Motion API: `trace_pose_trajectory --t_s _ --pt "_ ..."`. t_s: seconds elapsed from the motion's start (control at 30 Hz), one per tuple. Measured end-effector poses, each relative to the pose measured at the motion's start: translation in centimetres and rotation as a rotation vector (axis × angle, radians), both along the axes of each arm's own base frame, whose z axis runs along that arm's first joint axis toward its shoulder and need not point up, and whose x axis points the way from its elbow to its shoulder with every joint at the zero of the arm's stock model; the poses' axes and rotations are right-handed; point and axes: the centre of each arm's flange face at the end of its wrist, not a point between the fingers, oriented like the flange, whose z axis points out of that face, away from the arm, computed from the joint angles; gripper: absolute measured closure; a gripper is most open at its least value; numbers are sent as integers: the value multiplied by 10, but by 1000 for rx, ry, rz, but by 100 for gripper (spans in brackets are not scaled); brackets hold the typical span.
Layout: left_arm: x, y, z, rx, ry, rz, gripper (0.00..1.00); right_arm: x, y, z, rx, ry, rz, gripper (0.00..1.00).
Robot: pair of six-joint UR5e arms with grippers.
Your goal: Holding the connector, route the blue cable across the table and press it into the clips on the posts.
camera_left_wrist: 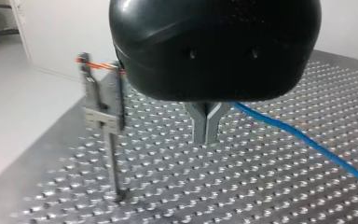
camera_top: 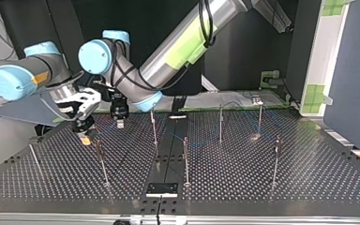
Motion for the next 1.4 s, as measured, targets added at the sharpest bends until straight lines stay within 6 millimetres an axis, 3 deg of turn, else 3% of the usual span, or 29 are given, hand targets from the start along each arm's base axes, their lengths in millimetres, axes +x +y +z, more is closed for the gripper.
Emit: trace_pose_trajectory --t_s 0.53,0.87,1.4 --pt "4 8 37 -21 -50 7 100 -12 12 44 -50 -26 2 100" --pt "23 9 55 -53 -111 -10 100 -19 6 48 -57 -35 8 100" --pt "58 22 57 -67 -149 -70 100 -24 -18 47 -60 -47 20 100"
